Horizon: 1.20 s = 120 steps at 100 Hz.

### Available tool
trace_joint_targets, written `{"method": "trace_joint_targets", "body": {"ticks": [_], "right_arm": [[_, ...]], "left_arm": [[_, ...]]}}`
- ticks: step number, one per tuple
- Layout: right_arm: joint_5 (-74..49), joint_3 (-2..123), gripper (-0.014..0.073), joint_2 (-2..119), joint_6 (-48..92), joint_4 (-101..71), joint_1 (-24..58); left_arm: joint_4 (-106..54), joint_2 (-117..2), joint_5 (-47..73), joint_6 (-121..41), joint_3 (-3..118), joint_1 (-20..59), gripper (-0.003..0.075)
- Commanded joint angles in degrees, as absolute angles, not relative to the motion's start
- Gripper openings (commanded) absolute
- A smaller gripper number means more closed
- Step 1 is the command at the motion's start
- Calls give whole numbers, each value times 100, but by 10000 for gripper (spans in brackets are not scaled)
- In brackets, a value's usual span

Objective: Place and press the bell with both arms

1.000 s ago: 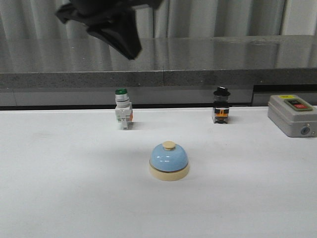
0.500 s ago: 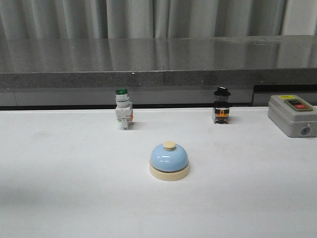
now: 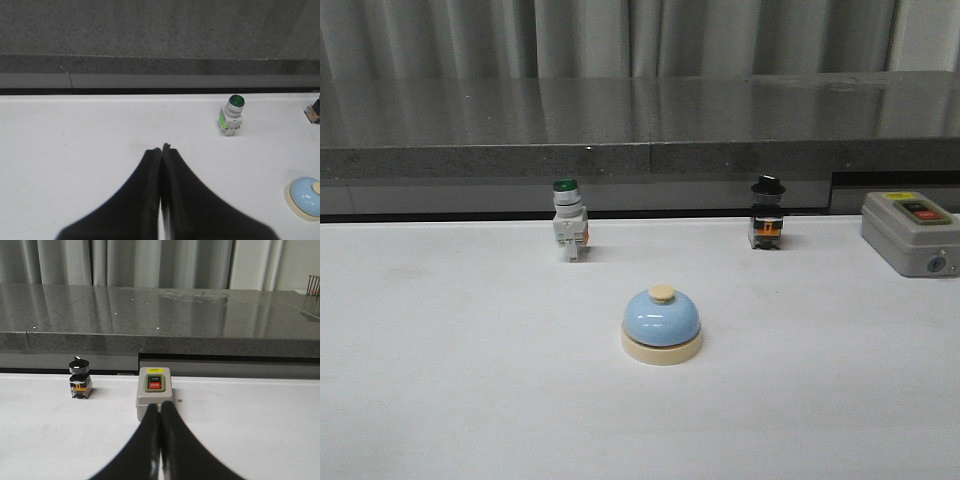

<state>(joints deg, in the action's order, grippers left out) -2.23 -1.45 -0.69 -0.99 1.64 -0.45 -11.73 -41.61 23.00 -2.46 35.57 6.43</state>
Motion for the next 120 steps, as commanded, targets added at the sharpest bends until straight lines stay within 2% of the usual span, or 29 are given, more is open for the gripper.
{"method": "trace_joint_targets", "body": {"ticks": [1, 44, 96, 120], "right_arm": [[236, -65, -70, -132, -74, 212, -75], [236, -65, -70, -132, -74, 212, -75], [236, -65, -70, -132, -74, 212, -75], [236, -65, -70, -132, -74, 212, -75]], "left_arm": [[-1328, -3786, 1433, -191, 3299, 636, -20], [-1384, -2207, 820, -243, 1852, 609, -20], [-689, -996, 767, -243, 1008, 587, -20], [-377, -331, -352, -243, 216, 476, -20]]}}
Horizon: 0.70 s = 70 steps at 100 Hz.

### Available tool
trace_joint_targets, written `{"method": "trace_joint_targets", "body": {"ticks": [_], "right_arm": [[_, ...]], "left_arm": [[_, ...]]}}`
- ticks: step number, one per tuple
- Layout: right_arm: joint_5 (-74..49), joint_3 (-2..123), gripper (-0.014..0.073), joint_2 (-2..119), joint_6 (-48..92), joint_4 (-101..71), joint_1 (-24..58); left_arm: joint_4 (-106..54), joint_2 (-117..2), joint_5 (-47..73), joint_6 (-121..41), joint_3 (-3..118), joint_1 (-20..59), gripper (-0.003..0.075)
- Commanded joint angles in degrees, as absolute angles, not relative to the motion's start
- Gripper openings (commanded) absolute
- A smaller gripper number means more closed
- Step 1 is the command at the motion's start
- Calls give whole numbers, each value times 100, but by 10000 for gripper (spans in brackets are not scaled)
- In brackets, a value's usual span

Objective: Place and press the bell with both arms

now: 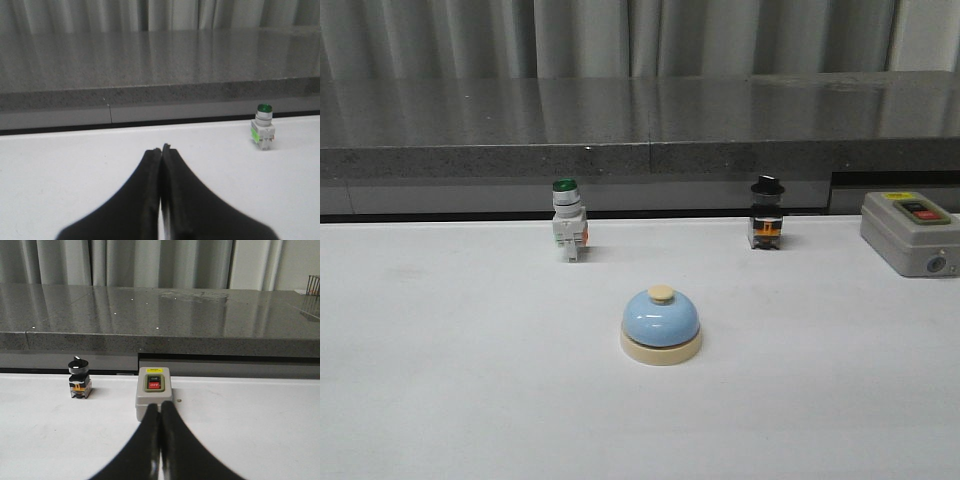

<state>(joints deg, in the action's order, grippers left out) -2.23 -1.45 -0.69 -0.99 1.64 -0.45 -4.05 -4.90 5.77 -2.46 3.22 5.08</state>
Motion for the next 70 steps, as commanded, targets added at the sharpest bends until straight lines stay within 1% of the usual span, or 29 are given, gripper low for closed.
{"method": "trace_joint_targets", "body": {"ticks": [1, 15, 18, 70], "right_arm": [[236, -65, -70, -132, -74, 212, -75], [236, -65, -70, -132, -74, 212, -75], [236, -65, -70, -132, -74, 212, -75], [237, -65, -70, -132, -74, 212, -75]], "left_arm": [[-377, -315, -374, -243, 160, 476, -20], [-398, 111, -431, -243, -266, 463, -20], [-447, 233, -188, -243, -262, 438, -20], [-473, 207, -72, -243, -249, 400, -20]]}}
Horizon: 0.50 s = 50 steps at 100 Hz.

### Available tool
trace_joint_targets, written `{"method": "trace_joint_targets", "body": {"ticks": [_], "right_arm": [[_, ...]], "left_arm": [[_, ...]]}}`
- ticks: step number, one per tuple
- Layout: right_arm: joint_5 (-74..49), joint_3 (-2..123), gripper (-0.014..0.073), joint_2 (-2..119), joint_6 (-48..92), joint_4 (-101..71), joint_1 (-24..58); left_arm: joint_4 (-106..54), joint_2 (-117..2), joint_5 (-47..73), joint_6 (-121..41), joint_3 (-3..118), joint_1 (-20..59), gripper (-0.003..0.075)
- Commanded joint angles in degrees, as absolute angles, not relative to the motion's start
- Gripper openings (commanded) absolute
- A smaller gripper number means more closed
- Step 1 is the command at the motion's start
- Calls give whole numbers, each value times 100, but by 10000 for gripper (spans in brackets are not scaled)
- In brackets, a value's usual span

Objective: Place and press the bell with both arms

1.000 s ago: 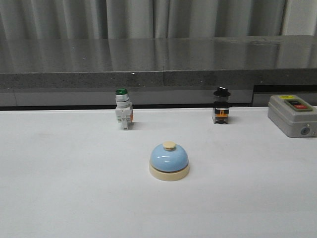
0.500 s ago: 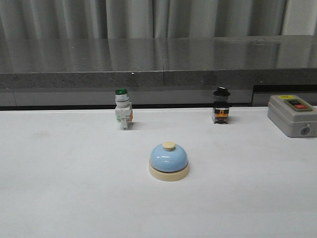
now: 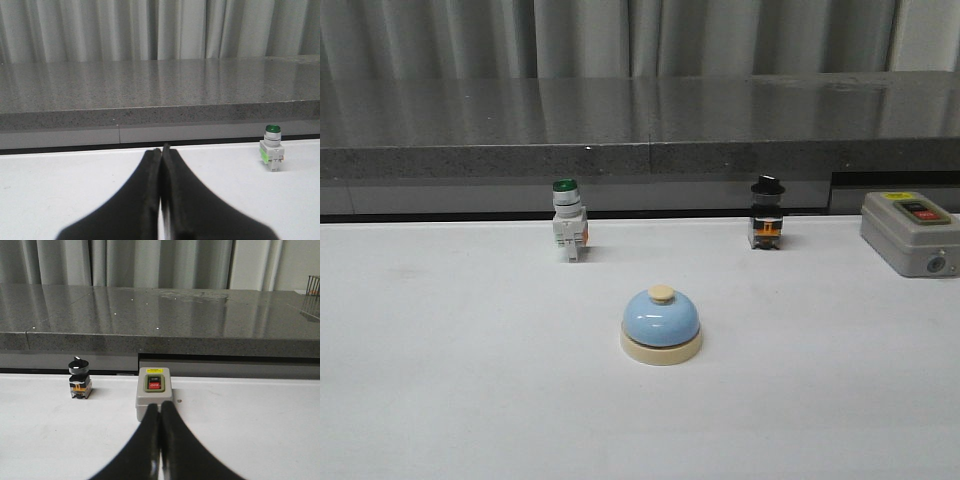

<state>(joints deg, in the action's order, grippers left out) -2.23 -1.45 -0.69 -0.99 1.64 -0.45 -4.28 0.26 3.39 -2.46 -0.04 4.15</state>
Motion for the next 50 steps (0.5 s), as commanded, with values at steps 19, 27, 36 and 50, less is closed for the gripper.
{"method": "trace_joint_targets", "body": {"ticks": [19, 27, 36, 50], "right_arm": [[248, -65, -70, -132, -74, 212, -75], [377, -65, -70, -132, -74, 218, -75], [532, -65, -70, -132, -74, 218, -75], [793, -65, -70, -132, -74, 218, -75]], "left_arm": [[-473, 207, -72, -243, -249, 400, -20], [-473, 207, -72, -243, -249, 400, -20], [-473, 207, -72, -243, -249, 400, -20], [-473, 207, -72, -243, -249, 400, -20]]}}
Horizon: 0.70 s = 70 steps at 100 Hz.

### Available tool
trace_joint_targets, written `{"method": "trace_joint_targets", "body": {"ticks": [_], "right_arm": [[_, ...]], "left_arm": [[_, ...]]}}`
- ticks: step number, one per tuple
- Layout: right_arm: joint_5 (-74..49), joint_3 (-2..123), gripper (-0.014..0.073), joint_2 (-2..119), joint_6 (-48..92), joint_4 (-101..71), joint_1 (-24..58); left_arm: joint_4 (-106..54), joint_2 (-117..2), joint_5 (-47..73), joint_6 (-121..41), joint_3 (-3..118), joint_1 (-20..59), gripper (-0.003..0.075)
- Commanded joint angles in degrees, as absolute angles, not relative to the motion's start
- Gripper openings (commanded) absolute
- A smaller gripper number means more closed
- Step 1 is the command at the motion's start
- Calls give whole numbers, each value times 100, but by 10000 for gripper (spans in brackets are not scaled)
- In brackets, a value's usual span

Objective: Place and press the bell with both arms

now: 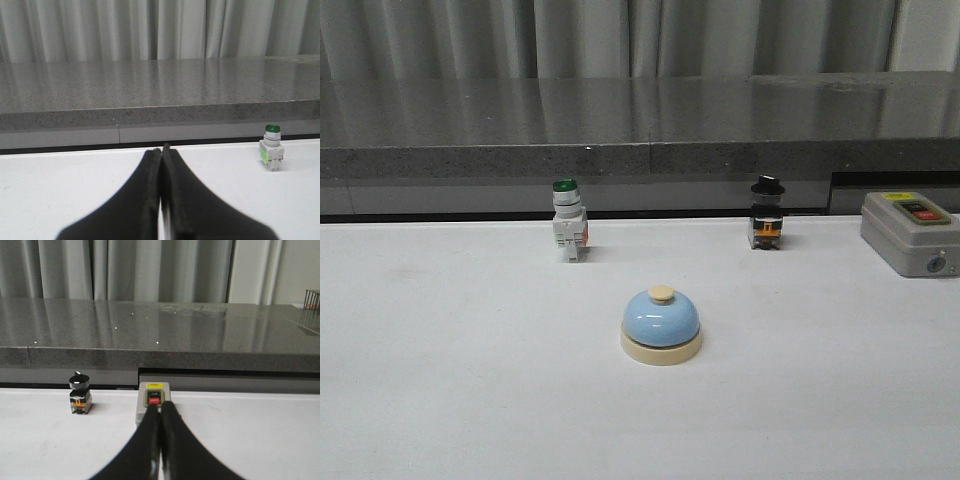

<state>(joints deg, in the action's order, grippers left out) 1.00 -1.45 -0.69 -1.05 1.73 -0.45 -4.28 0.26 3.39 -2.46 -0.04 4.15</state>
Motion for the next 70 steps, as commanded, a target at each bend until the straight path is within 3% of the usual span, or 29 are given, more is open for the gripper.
{"method": "trace_joint_targets", "body": {"ticks": [1, 42, 53, 70], "right_arm": [[813, -65, -70, -132, -74, 218, -75], [2926, -65, -70, -132, -74, 205, -75], [2714, 32, -70, -132, -74, 233, -75], [931, 730, -70, -43, -74, 444, -75]], "left_arm": [[-473, 207, -72, -243, -249, 400, -20], [-473, 207, -72, -243, -249, 400, -20], [-473, 207, -72, -243, -249, 400, -20], [-473, 207, -72, -243, -249, 400, -20]]}}
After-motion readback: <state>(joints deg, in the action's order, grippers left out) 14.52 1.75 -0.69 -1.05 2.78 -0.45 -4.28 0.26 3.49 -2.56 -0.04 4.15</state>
